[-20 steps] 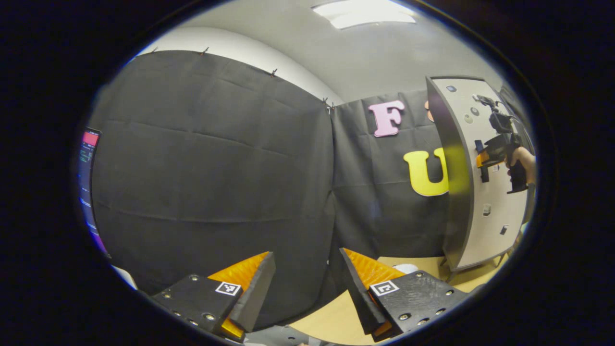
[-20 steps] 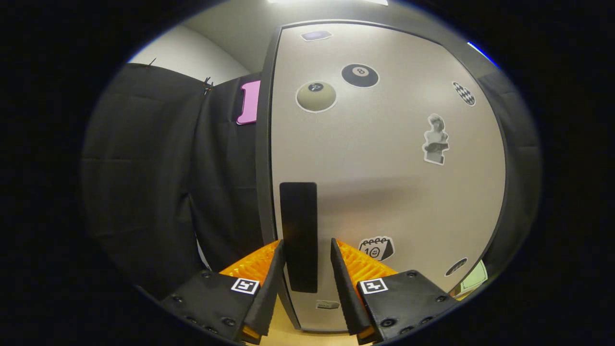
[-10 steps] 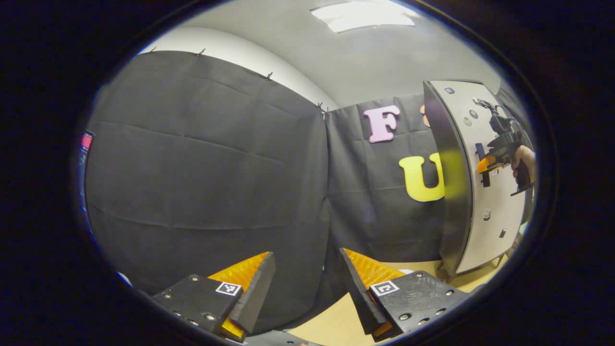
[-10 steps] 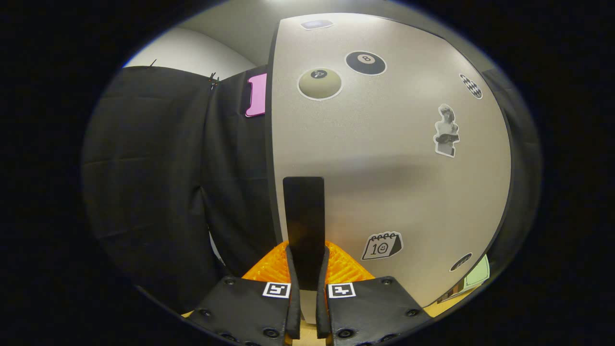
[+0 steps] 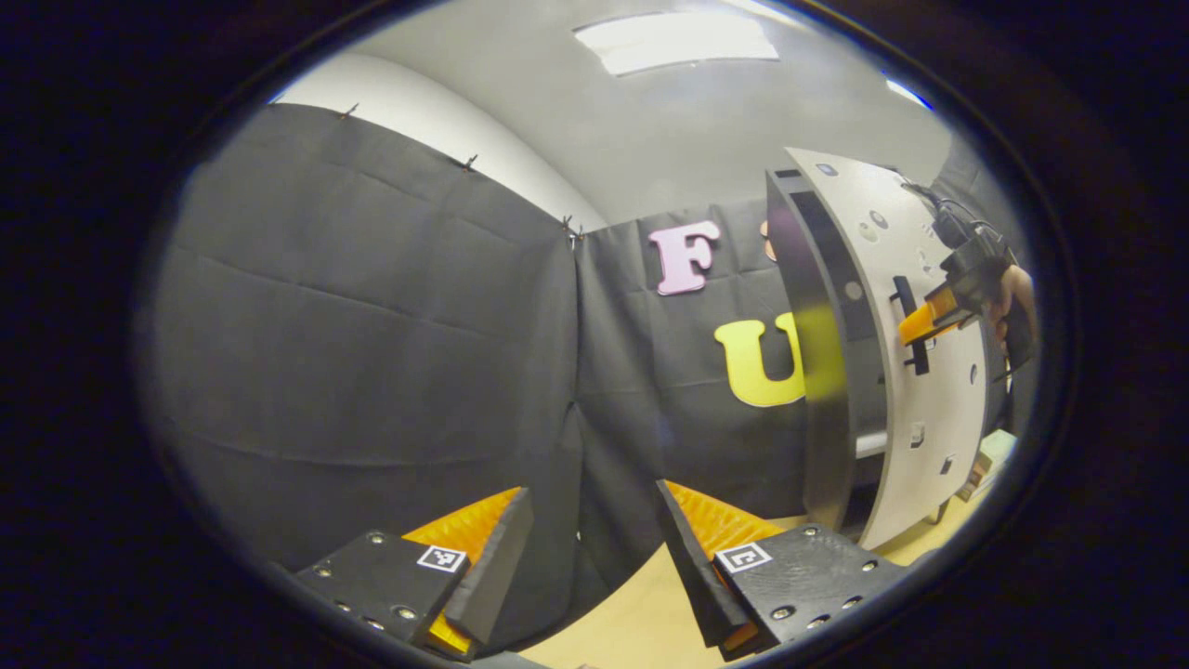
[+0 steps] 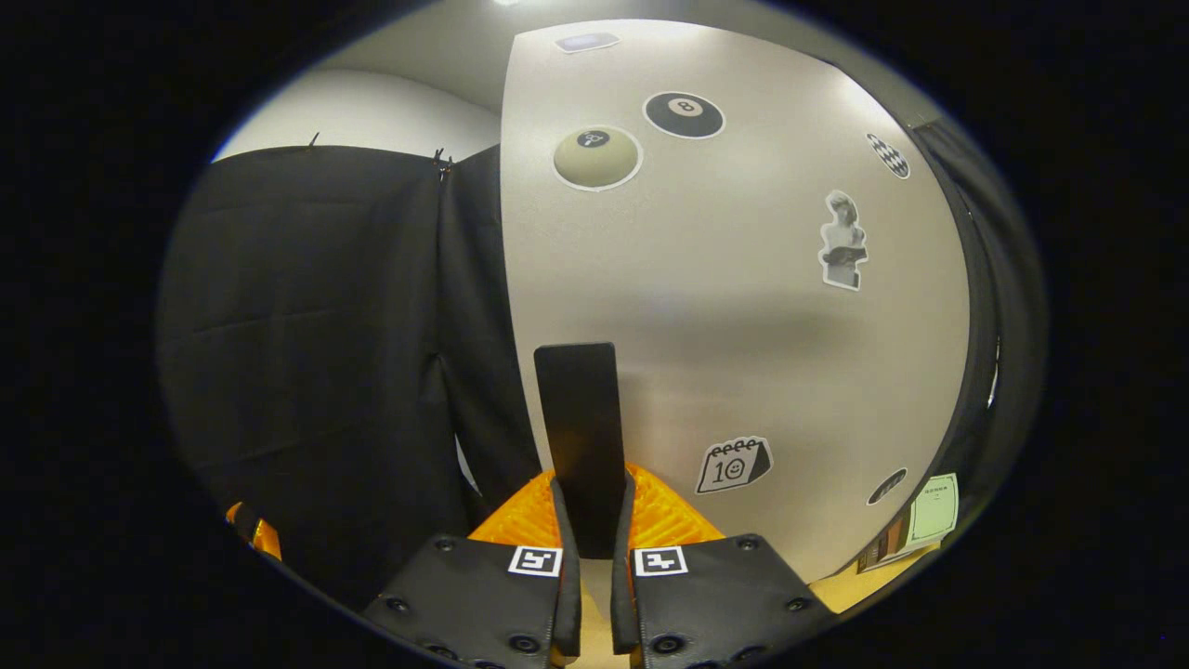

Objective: Open the cabinet door with the right hand, grasp the bottle in the cabinet with the left hand and place it on the coaster, then close the cabinet door with the right hand.

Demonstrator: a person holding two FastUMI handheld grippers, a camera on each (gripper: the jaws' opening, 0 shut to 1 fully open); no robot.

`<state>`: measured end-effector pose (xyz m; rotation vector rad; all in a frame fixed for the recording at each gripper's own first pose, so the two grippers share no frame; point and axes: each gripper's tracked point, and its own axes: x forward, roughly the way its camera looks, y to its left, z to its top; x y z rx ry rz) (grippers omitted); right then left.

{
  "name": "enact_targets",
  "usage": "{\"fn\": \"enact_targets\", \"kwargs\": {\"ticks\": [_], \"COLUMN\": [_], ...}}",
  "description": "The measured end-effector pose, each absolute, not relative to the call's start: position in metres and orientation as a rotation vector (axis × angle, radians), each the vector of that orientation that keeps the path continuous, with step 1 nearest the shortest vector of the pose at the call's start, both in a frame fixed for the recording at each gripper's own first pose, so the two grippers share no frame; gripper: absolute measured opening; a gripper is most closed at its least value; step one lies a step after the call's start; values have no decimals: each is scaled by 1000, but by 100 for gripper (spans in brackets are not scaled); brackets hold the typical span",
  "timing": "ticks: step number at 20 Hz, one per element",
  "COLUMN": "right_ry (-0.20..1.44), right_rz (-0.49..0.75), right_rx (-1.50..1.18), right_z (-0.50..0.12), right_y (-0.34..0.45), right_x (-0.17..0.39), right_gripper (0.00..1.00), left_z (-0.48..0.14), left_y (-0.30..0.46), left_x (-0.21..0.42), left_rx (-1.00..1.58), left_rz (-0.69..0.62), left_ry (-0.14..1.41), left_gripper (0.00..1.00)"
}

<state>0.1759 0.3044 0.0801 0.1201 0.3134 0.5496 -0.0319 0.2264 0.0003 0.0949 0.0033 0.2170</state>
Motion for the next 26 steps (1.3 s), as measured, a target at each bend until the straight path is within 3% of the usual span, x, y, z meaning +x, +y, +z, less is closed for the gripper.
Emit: {"fn": "enact_targets", "kwargs": {"ticks": [7, 18, 20, 22, 23, 26], "right_ry": [318, 305, 309, 299, 296, 295], "right_rz": [576, 742, 754, 760, 761, 764], "right_rx": [102, 140, 141, 130, 131, 134], "right_z": [80, 85, 86, 87, 87, 86], "right_y": [293, 254, 244, 235, 231, 220], "right_x": [168, 143, 137, 134, 134, 133], "right_gripper": [14, 14, 12, 14, 14, 14], "left_z": [13, 11, 12, 14, 15, 12], "left_y": [180, 71, 46, 23, 12, -22], "left_x": [-8, 4, 7, 8, 9, 11], "left_rx": [27, -51, -55, -59, -56, -37], "left_rz": [70, -5, -33, -57, -68, -105], "left_ry": [6, 30, 42, 48, 50, 73], "left_gripper": [80, 82, 80, 84, 80, 80]}}
